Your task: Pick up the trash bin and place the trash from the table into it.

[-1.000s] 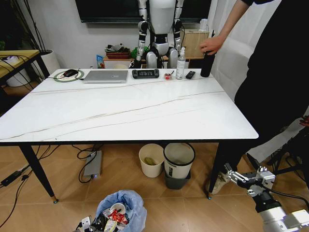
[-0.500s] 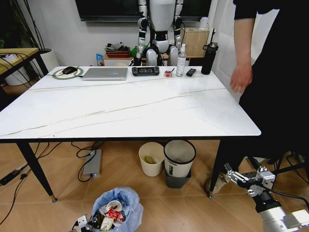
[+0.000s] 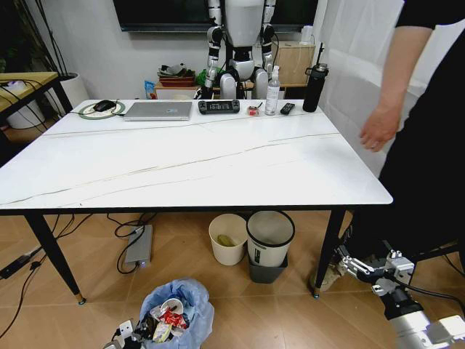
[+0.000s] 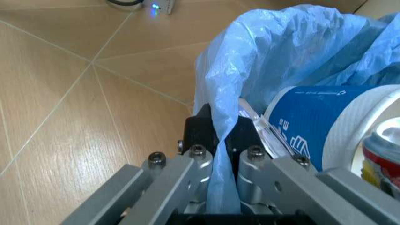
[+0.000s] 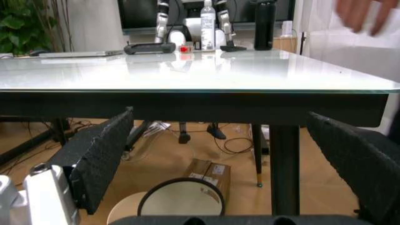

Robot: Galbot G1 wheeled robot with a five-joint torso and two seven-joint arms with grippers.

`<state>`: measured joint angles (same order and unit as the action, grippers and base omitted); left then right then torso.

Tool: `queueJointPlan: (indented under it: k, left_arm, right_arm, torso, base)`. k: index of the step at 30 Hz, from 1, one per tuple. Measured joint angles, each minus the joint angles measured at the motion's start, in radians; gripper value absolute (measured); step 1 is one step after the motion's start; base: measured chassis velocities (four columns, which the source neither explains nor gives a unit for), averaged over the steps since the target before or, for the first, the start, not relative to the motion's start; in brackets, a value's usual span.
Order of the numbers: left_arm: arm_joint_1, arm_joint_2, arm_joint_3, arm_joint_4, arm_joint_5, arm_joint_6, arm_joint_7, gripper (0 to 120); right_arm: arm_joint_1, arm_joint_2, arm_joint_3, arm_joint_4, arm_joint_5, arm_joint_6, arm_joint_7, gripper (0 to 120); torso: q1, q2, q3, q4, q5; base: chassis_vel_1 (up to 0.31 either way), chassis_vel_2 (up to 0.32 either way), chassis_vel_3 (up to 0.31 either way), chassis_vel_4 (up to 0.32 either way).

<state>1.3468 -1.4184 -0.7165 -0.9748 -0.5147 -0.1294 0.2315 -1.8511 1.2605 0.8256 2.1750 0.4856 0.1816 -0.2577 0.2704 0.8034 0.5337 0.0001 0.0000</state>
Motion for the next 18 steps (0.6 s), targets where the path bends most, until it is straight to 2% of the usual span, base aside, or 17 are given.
queueJointPlan:
  k: [7,18]
  left_arm:
    - [0.004,0.001,-0.002,-0.002,-0.006,0.007,0.005,0]
    - [0.007,-0.001,-0.005,-0.006,-0.008,0.008,0.005,0]
  right_arm:
    - [0.000,0.000,0.000,0.000,0.000,0.000,0.000,100]
    - [0.000,0.000,0.000,0.000,0.000,0.000,0.000,100]
  torso:
    - [0.000,0.000,0.000,0.0000,0.0000]
    - [-0.017,-0.039,-0.022,0.0000,0.0000]
  base:
    - [0.000,0.000,0.000,0.000]
    - [0.000,0.000,0.000,0.000]
